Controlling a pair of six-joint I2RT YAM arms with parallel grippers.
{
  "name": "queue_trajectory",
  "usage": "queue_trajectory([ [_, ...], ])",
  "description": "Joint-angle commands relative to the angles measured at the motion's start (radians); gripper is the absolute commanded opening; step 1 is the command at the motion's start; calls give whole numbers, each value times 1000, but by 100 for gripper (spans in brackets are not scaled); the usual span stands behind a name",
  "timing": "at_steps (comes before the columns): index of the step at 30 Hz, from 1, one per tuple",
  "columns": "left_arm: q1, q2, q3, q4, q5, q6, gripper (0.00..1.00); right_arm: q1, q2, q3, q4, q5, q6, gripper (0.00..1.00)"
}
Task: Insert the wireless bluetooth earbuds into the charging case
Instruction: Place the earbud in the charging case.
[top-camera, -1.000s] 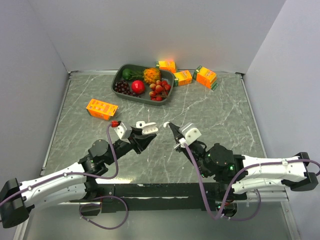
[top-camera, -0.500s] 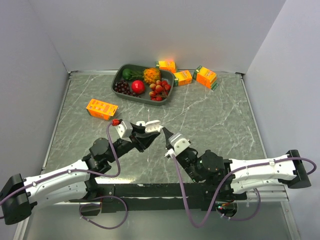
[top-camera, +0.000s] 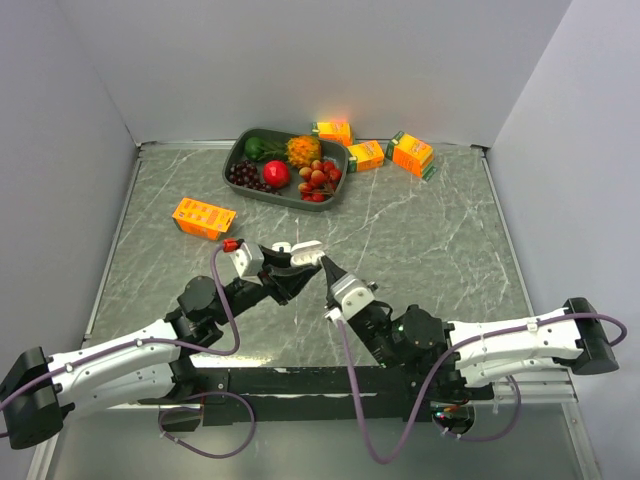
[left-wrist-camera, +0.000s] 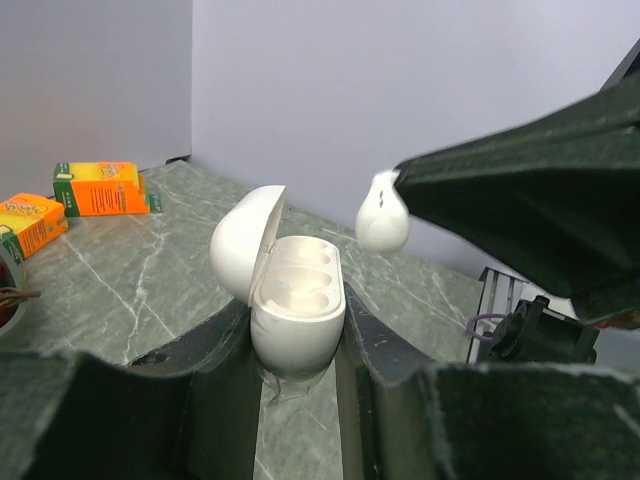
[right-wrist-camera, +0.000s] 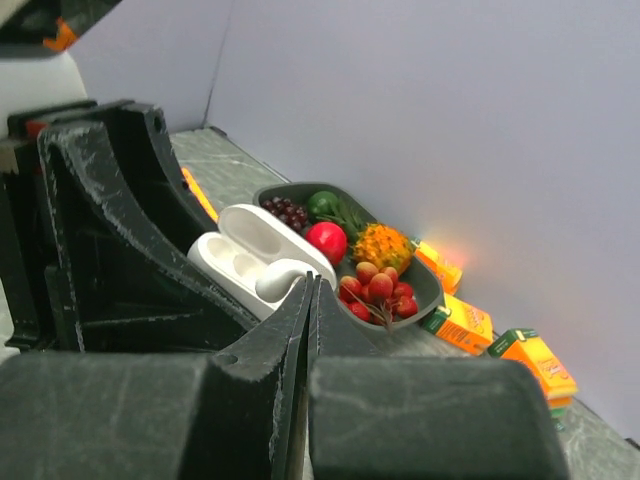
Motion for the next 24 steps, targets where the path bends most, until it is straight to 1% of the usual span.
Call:
queue_trajectory([
  [1, 1, 5, 50, 71, 27, -21, 1, 10, 18, -16, 85, 12, -55, 0],
  [15, 2, 2, 58, 47, 33, -27, 1, 10, 48, -30, 236, 40, -152, 0],
  [24, 2, 6, 58, 56, 44, -42, 1, 4, 68, -34, 262, 31, -179, 0],
])
